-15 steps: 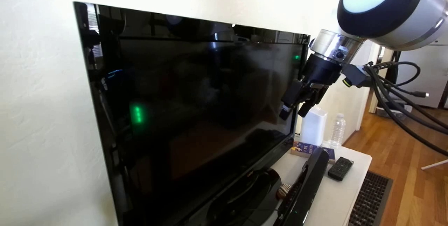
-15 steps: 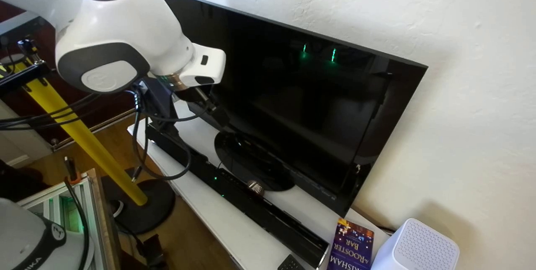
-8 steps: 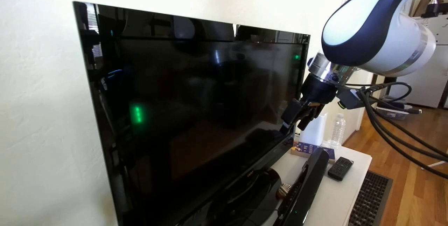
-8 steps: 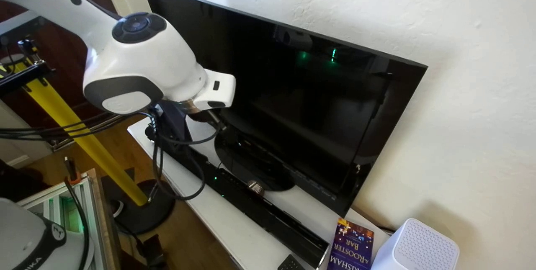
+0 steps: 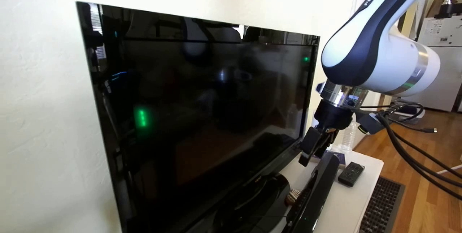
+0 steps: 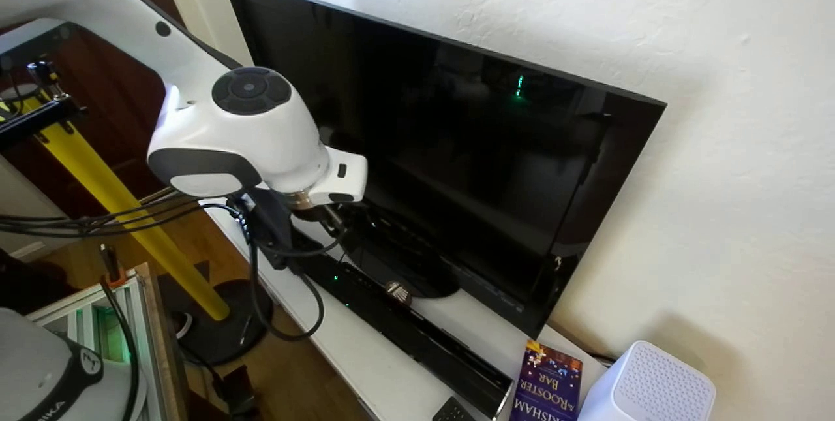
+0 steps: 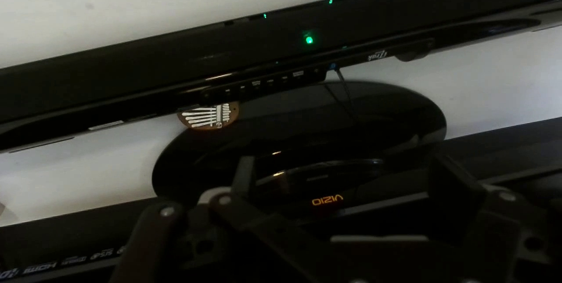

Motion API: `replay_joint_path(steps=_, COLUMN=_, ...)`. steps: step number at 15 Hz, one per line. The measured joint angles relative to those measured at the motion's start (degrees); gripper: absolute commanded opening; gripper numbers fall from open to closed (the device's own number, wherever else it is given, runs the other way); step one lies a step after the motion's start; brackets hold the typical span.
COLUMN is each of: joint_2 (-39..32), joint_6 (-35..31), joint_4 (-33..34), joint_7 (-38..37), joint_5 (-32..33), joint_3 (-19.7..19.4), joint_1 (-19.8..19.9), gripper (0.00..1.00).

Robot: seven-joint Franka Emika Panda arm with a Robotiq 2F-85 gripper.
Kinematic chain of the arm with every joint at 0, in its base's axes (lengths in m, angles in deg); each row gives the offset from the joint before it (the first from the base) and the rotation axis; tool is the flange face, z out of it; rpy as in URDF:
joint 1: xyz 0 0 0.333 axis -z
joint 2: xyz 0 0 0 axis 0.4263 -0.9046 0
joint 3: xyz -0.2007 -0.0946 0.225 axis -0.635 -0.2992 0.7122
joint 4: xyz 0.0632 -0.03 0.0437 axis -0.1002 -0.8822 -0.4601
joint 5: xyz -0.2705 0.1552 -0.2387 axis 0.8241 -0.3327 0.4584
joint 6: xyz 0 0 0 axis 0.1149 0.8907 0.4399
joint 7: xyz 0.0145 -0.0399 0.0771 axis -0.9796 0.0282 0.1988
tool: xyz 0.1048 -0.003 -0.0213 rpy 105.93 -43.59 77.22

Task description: Press a button on the black object

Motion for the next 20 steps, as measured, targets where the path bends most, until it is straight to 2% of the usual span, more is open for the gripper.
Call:
replay_joint_path(steps=7, joint_2=-0.31, joint_6=0.0, joint_4=0.17, joint_7=1.06, joint_5=-1.34, joint_3=0.05, joint_1=-0.48, gripper=1.0)
replay_joint_path(steps=8, joint_2=-0.78, joint_6=0.04, joint_4=0.17, joint_7=2.08, joint_5=-2.83, joint_3=0.12, joint_1=-0.99, gripper=0.84)
replay_joint_path(steps=9, joint_2=-1.43, joint_6=0.05, joint_4=0.18, joint_7=3.4, joint_5=-4.69, joint_3=0.25, joint_1=-1.57, gripper=0.74)
replay_joint_path(steps=13, joint_2=-4.98, joint_6=0.02, joint_4=0.66, joint_7=11.17, joint_5=-14.66, joint_3=1.2, joint_1=-3.63, gripper=0.45)
replay_joint_path(steps=19, joint_2=-10.39, joint_6=-0.02, joint_4=4.4, joint_7=31.47, joint_5=-33.2, joint_3=3.53, joint_1=-3.86, gripper=0.02)
replay_joint_path(steps=20, joint_2=-11.54, joint_6=-0.01, joint_4=5.18, joint_7=34.64, joint_5=-35.79, joint_3=3.76, joint_1=-3.82, gripper=0.01)
